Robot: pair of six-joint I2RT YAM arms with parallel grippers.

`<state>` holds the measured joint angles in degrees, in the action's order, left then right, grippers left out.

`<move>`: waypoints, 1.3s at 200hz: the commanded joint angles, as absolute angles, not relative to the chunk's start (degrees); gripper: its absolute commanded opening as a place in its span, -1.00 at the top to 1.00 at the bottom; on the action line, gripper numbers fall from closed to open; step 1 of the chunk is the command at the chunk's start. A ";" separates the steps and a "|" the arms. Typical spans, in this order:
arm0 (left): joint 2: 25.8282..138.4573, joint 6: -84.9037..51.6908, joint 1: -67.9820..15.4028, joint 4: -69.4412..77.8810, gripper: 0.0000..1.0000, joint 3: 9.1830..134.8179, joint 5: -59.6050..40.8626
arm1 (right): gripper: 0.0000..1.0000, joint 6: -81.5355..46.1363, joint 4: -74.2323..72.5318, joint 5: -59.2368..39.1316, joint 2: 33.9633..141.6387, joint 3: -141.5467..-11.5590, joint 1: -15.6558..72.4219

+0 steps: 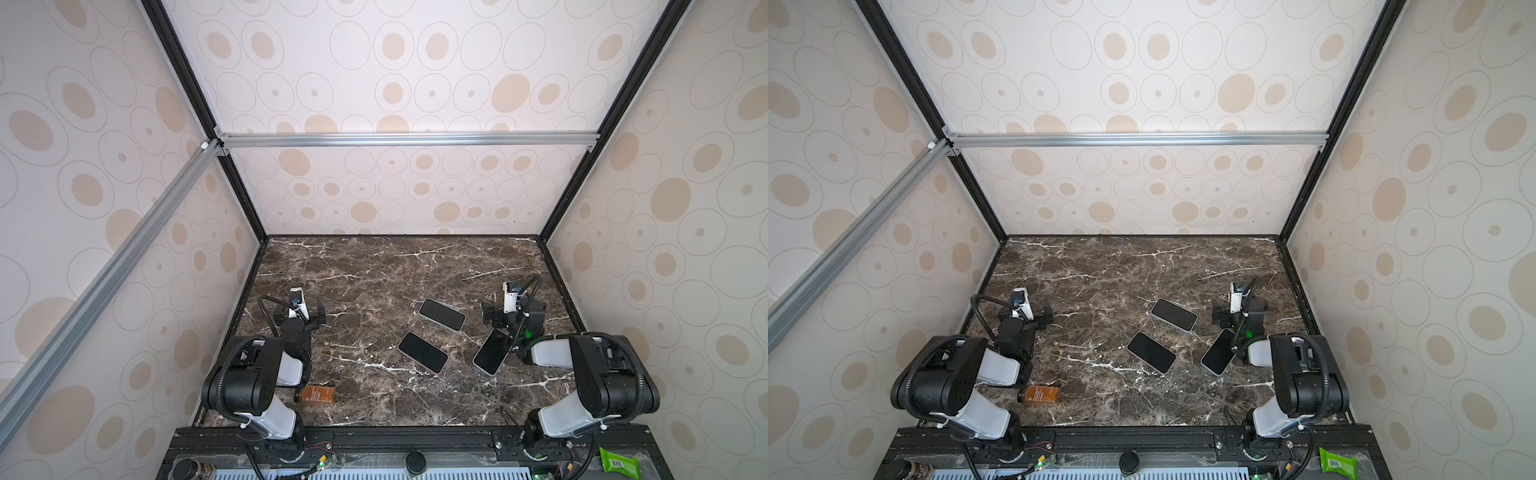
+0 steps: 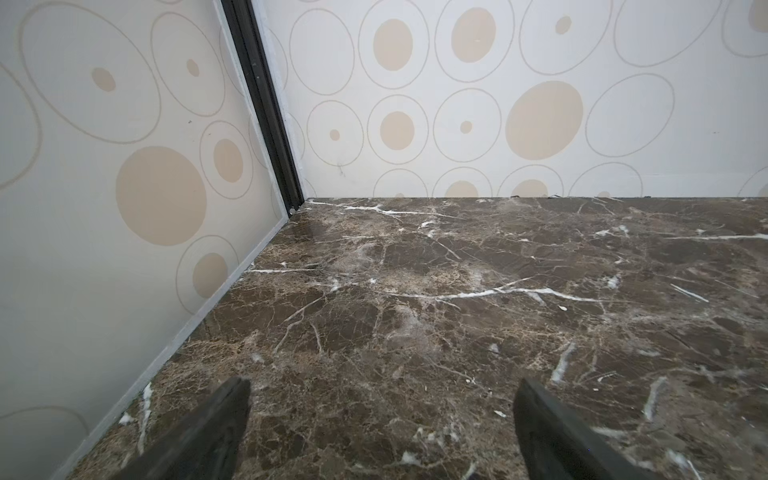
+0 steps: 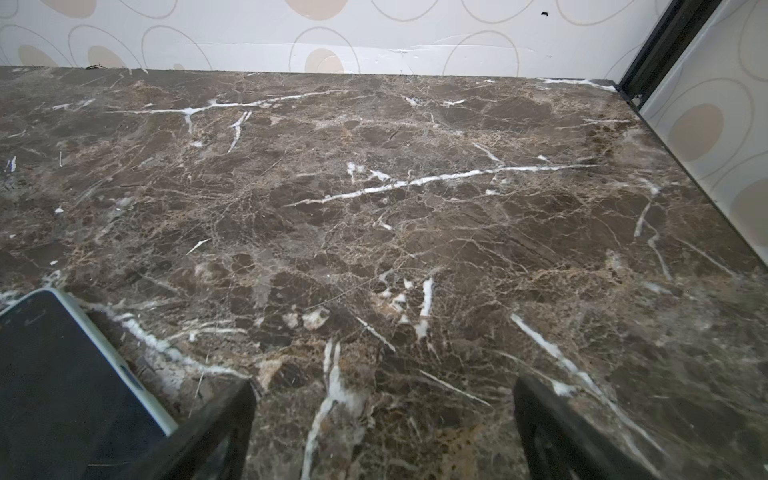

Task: Take the phone out of the phone case
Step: 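Raise both arms from rest and move grippers toward the phones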

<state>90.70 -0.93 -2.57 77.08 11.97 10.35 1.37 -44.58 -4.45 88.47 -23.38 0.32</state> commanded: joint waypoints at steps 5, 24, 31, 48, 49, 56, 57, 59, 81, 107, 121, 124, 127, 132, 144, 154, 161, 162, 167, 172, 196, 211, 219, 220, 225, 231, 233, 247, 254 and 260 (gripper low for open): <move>90.52 -0.80 -2.49 77.95 -0.98 12.75 8.92 | -0.99 1.69 -44.91 -4.31 88.04 -24.32 0.52; 90.60 -0.79 -2.49 77.96 -0.98 12.77 8.96 | -1.00 1.58 -44.91 -4.33 88.02 -24.26 0.53; 90.54 -0.79 -2.46 77.88 -0.98 12.79 8.96 | -0.99 1.58 -44.91 -4.35 88.00 -24.27 0.48; 90.57 -0.79 -2.46 77.96 -0.98 12.77 8.96 | -0.99 1.63 -44.92 -4.39 88.00 -24.34 0.51; 90.55 -0.79 -2.46 77.96 -0.98 12.76 8.96 | -0.99 1.60 -44.92 -4.39 88.03 -24.30 0.52; 90.53 -0.82 -2.47 77.94 -0.98 12.77 8.86 | -0.99 1.59 -44.84 -4.37 88.00 -24.32 0.53; 90.57 -0.85 -2.42 77.95 -0.98 12.76 8.82 | -0.99 1.63 -44.88 -4.38 87.99 -24.29 0.53; 90.54 -0.87 -2.45 77.96 -0.98 12.75 8.84 | -0.99 1.64 -44.84 -4.37 87.98 -24.33 0.53; 90.53 -0.88 -2.47 77.96 -0.98 12.79 8.86 | -0.99 1.63 -44.88 -4.39 88.12 -24.36 0.53; 90.53 -0.88 -2.37 77.70 -0.98 12.92 8.79 | -0.99 1.58 -44.82 -4.34 88.09 -24.35 0.53; 90.44 -0.64 -2.45 78.55 -0.98 12.47 8.69 | -0.99 1.62 -44.92 -4.36 87.99 -24.32 0.52; 90.40 -0.43 -2.49 78.81 -0.98 12.29 8.27 | -0.99 1.60 -45.02 -4.39 87.99 -24.27 0.53; 90.27 -0.17 -2.51 79.11 -0.98 12.16 7.81 | -0.99 1.65 -45.11 -4.43 87.91 -24.26 0.53; 89.65 0.28 -2.79 79.15 -0.98 11.89 7.34 | -0.99 1.68 -45.31 -4.57 87.81 -24.06 0.53; 86.47 2.03 -4.47 78.14 -0.98 11.17 9.55 | -0.99 1.82 -46.95 -4.92 86.58 -22.96 0.60; 82.35 3.24 -6.96 74.07 -0.98 11.40 14.06 | -1.00 1.83 -47.13 -4.31 84.14 -22.03 0.70; 79.21 3.75 -8.75 69.13 -0.98 12.55 16.96 | -0.99 1.58 -44.24 -3.66 81.30 -22.25 0.79; 78.98 3.81 -8.99 68.40 -0.98 12.73 17.40 | -0.99 1.54 -43.52 -3.59 80.82 -22.33 0.79; 76.81 3.68 -10.20 64.83 -0.98 13.85 19.39 | -0.99 1.19 -40.30 -3.17 78.62 -22.92 0.74; 74.97 3.02 -11.39 61.93 -0.98 15.05 21.25 | -1.00 1.02 -37.02 -2.97 76.51 -23.53 0.73; 69.41 -5.49 -14.79 47.51 -0.98 21.43 24.45 | -0.99 -5.56 -26.28 -0.76 68.42 -26.36 0.76; 68.17 -12.69 -15.65 37.18 -0.98 26.37 22.10 | -0.99 -12.32 -19.00 -0.54 65.64 -29.09 0.79; 68.20 -19.34 -16.06 30.37 -0.98 29.46 22.70 | -0.99 -15.98 -13.99 0.46 65.07 -31.17 0.79; 68.20 -20.22 -16.12 29.90 -0.98 29.85 22.60 | -0.99 -16.65 -13.41 0.67 65.05 -31.45 0.79; 68.49 -23.43 -16.19 25.29 -0.98 31.78 21.88 | -1.00 -19.22 -9.41 1.68 65.03 -33.10 0.79; 69.05 -26.19 -16.35 21.20 -0.98 33.71 19.98 | -0.99 -21.59 -4.55 1.52 65.15 -35.32 0.79; 69.29 -26.94 -16.41 20.07 -0.98 34.14 19.21 | -0.99 -21.99 -2.74 1.33 65.20 -35.99 0.79; 70.69 -29.59 -17.31 14.39 -0.98 37.40 13.22 | -1.00 -23.20 1.60 -3.43 66.06 -38.66 0.83; 71.05 -30.74 -18.53 13.34 -0.98 37.89 11.33 | -0.99 -24.49 2.37 -5.65 66.61 -39.10 0.88; 71.17 -31.25 -20.02 12.93 -0.98 37.92 10.45 | -0.99 -25.65 2.74 -7.58 67.06 -39.48 1.03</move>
<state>69.80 -20.73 -16.56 28.75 35.24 17.32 -17.19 -10.20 -1.83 65.65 -37.04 0.43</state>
